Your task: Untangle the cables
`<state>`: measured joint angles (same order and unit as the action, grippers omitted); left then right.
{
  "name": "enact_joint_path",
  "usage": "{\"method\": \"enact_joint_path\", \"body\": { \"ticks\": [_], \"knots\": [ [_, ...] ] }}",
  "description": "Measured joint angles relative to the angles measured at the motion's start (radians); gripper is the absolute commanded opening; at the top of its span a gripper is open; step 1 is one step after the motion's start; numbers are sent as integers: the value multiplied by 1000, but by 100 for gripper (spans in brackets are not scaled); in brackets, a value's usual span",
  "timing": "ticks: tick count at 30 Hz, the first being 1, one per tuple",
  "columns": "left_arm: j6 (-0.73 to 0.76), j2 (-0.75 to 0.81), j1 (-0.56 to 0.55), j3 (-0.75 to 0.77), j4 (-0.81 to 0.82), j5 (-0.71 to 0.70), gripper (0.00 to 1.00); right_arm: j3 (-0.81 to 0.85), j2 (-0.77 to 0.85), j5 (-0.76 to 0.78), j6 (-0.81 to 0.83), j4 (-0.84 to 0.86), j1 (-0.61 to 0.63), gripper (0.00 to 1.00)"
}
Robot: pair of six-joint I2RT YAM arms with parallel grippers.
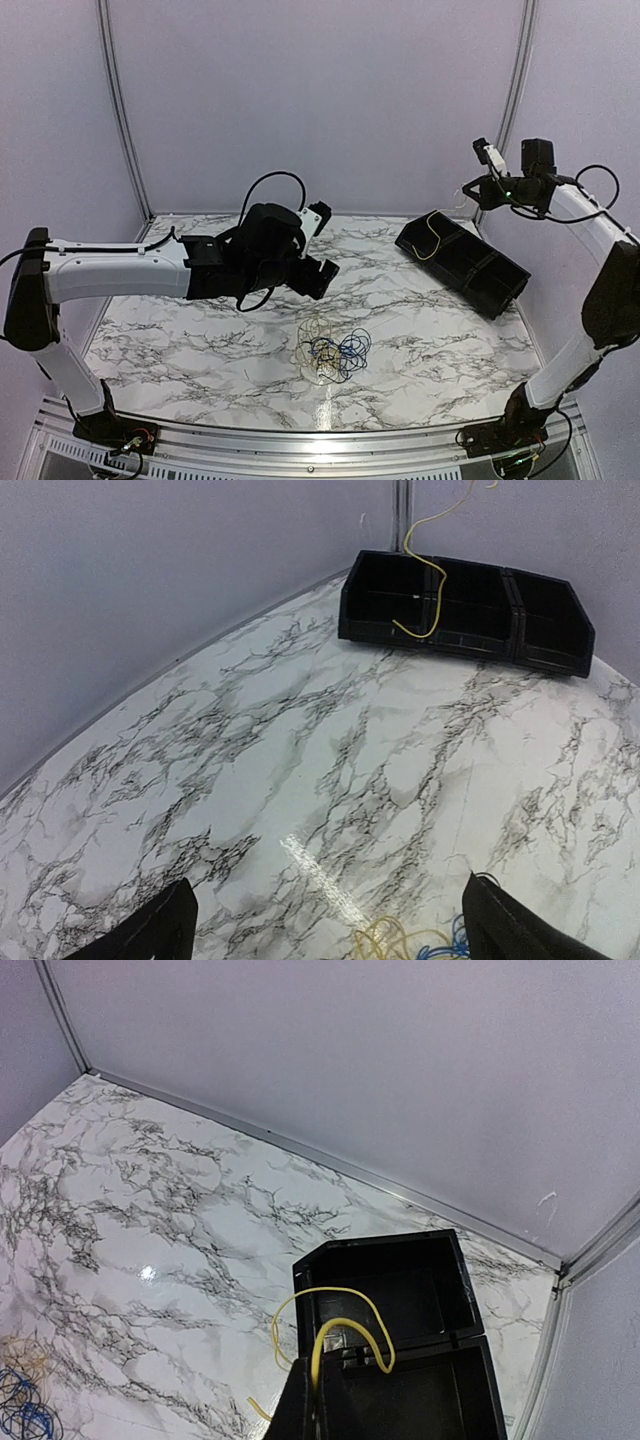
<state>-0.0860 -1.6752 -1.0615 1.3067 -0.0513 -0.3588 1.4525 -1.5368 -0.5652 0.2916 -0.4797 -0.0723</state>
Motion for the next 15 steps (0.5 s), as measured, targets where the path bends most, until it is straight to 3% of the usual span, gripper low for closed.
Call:
{"method": "enact_joint_path", "body": {
  "ticks": [7,15],
  "knots": [
    [-21,-13,134,-44,1,33,95,143,-131,58,-3,17,-1,0],
    [-49,-13,124,-60,1,84,95,295,-304,150,6,24,-4,0]
  ]
}}
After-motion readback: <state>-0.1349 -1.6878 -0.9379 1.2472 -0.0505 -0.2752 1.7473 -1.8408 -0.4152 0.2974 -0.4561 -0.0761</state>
